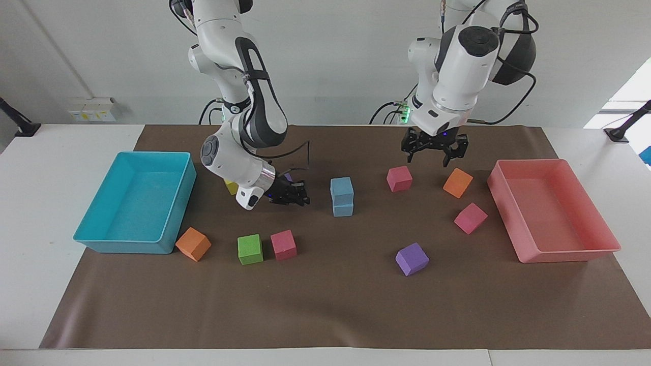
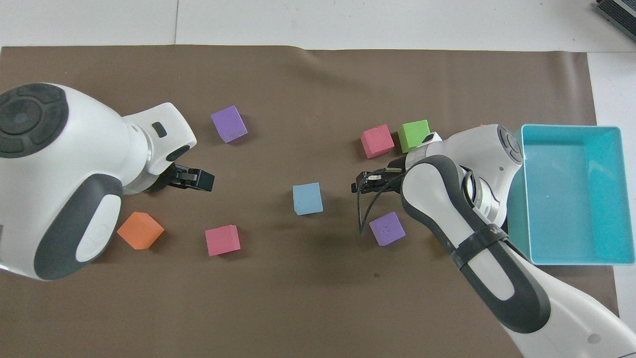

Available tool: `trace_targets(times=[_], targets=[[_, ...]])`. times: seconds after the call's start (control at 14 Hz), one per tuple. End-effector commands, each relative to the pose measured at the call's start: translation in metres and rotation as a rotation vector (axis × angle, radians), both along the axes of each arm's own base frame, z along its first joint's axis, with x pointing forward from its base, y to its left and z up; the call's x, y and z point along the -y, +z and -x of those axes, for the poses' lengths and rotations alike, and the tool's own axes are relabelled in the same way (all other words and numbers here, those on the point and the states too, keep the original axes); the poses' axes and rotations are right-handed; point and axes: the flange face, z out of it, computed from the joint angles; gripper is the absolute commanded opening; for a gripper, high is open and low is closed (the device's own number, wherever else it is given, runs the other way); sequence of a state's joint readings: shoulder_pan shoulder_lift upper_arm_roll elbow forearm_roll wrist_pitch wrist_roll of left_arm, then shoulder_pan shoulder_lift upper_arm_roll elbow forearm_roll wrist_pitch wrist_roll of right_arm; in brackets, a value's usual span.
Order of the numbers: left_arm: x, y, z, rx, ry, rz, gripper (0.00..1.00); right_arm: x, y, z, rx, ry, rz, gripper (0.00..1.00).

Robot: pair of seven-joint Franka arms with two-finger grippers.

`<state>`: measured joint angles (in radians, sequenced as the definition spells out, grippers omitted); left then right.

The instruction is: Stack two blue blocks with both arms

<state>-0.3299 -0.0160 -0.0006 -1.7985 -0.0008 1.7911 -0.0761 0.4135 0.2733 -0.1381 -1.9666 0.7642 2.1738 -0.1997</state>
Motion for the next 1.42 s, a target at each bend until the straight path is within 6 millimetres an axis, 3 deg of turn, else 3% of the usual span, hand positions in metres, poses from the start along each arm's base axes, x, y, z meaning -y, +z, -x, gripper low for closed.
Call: trace_targets(times=[0.0,0.28,0.43,0.78,1.0,1.35], targets=[[-0.049,0.023,-0.002,-0.011,-0.009,0.002,1.00,0.021,0.034,-0.003,0.023,0.009,0.084,1.00],[-0.105,0.076,-0.012,-0.004,-0.026,0.005,1.00,0.054,0.069,-0.016,0.074,0.089,0.239,1.00],[-0.128,0.093,-0.014,-0.020,0.011,0.014,1.00,0.069,0.082,-0.017,0.115,0.131,0.336,1.00],[-0.140,0.127,-0.020,-0.076,0.030,0.017,1.00,0.113,0.121,-0.012,0.106,0.052,0.479,1.00],[-0.135,0.131,-0.015,-0.073,0.023,0.012,1.00,0.150,0.153,-0.011,0.026,-0.125,0.508,1.00],[-0.134,0.110,0.013,-0.105,0.027,0.011,1.00,0.223,0.199,0.012,0.011,-0.230,0.544,1.00]])
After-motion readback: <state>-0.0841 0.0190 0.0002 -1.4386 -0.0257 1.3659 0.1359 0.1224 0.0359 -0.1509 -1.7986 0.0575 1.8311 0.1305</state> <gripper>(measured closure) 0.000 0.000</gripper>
